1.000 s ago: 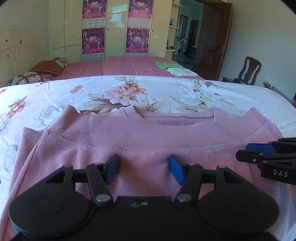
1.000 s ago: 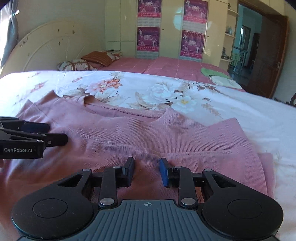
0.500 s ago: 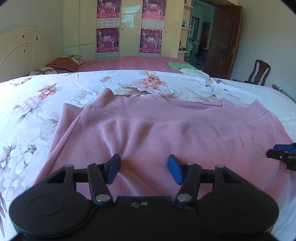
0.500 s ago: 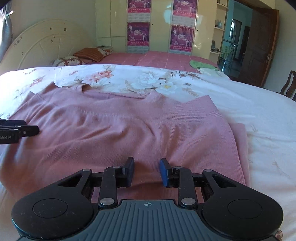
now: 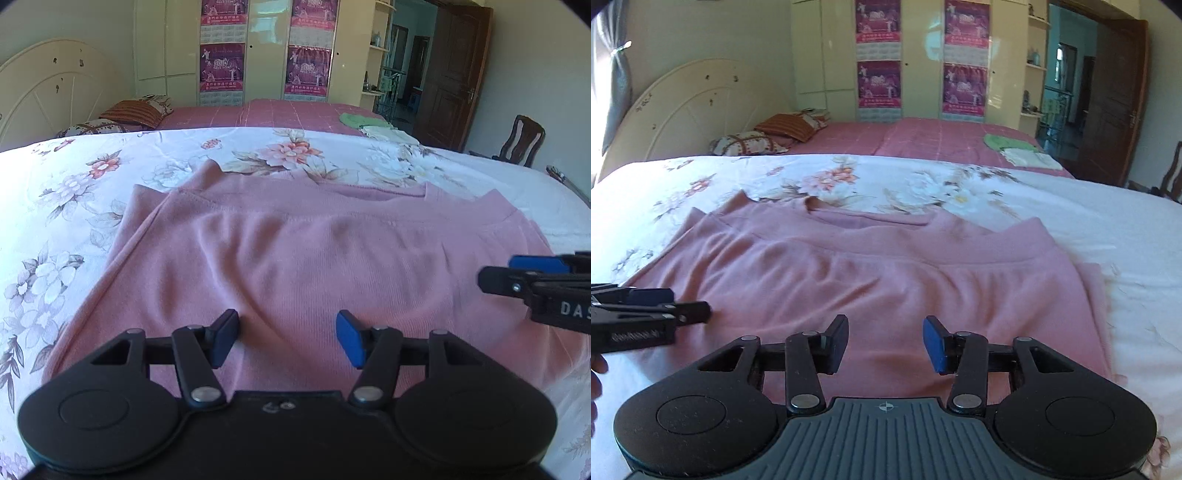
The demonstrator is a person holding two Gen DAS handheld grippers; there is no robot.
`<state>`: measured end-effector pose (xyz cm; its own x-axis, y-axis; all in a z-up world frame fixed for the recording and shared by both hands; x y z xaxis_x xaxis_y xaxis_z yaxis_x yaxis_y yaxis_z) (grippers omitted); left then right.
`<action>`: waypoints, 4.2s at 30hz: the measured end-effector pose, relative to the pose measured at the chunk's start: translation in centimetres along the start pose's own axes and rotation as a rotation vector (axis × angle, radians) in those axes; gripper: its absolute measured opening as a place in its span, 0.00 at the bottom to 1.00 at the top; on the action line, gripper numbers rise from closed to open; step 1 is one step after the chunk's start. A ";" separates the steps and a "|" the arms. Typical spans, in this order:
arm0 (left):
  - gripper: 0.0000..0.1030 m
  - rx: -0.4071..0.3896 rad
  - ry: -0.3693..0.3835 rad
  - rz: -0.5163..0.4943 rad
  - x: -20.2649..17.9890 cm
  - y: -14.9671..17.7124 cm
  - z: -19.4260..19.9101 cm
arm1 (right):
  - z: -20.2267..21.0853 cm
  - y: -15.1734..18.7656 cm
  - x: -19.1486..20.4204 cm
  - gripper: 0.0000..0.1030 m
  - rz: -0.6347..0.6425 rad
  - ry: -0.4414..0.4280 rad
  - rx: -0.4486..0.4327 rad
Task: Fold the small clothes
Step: 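Move the left tool to the side edge of the folded sweatshirt, then grasp the side edge of the sweatshirt with the left gripper, then fold the held side over the bundle and open the left gripper, then grasp the loose edge of the bundle with the right gripper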
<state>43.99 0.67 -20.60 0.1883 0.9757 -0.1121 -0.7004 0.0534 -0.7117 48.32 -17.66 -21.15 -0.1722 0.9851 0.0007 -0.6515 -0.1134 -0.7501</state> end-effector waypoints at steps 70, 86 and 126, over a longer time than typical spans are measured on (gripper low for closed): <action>0.11 -0.377 0.336 0.230 -1.0 -5.6 5.2 | 0.5 2.7 -0.8 0.45 -0.095 0.048 -0.095; 0.32 -0.057 0.535 -0.287 -20.0 1.8 -3.1 | 8.0 7.2 -17.8 0.45 -0.499 0.183 -0.055; 0.63 -0.043 0.295 0.066 -9.2 -3.6 -4.3 | 6.3 0.8 -16.7 0.09 -0.376 -0.005 -0.088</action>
<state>47.79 -9.40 -20.01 0.3399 0.8724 -0.3513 -0.6890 -0.0232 -0.7244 46.02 -34.98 -17.62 0.0629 0.9553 0.2890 -0.6037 0.2670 -0.7512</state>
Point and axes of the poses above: each gripper's, at about its wrist camera, not at the fingertips, and z roughly against the way its jaws point, x to its left, y to its underside, the point moved 2 cm from there along -z, roughly the way its jaws point, and after that the axes turned 5 degrees about y, right-handed, at the moved point
